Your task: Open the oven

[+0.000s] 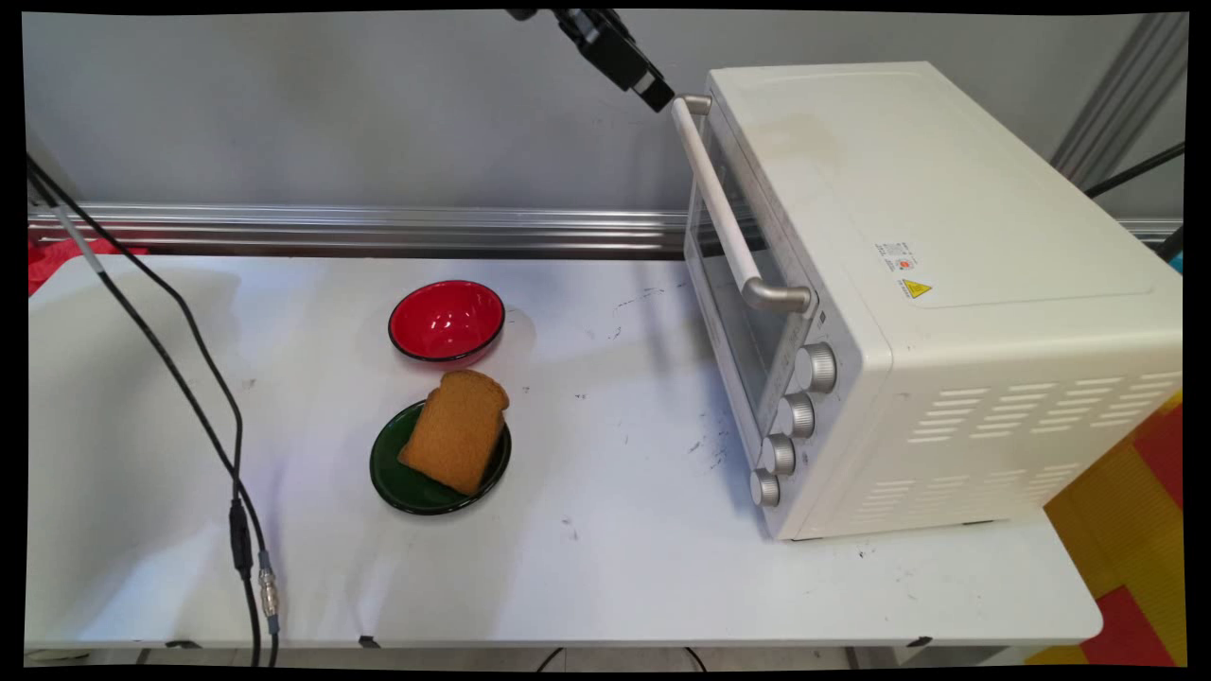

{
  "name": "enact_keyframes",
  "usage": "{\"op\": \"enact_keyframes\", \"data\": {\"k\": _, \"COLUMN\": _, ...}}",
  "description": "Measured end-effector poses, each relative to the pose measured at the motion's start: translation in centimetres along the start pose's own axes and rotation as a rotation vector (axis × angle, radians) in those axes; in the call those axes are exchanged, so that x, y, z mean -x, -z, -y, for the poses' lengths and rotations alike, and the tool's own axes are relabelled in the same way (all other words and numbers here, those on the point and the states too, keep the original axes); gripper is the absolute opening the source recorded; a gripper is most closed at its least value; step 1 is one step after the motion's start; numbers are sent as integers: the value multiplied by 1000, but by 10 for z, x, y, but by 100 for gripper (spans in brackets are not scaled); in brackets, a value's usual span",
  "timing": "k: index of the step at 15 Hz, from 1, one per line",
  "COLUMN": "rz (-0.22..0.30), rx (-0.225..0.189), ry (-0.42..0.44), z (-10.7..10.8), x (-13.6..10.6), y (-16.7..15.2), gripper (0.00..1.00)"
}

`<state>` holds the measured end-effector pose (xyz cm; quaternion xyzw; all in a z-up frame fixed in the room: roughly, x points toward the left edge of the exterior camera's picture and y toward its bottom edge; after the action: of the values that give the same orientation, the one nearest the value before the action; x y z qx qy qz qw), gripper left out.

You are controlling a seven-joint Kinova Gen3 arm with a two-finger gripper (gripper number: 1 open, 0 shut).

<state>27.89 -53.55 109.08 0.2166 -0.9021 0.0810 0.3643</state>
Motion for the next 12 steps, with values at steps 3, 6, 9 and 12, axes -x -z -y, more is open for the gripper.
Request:
{"op": "enact_keyframes", "data": {"k": 3, "rz": -4, "rx": 18, "ry": -2, "z": 4, "x": -2, "y": -9, "gripper": 0}}
{"op": "enact_keyframes", "data": {"k": 6, "rz": -5, "rx": 42, "ry": 10, "z": 8, "x": -3, "y": -24, "gripper": 0}}
{"op": "enact_keyframes", "data": {"k": 9, "rz": -9, "rx": 60, "ry": 4, "z": 13, "x": -4, "y": -47, "gripper": 0}}
{"op": "enact_keyframes", "data": {"k": 12, "rz": -15, "rx": 64, "ry": -9, "z": 19, "x": -6, "y": -71, "gripper": 0}}
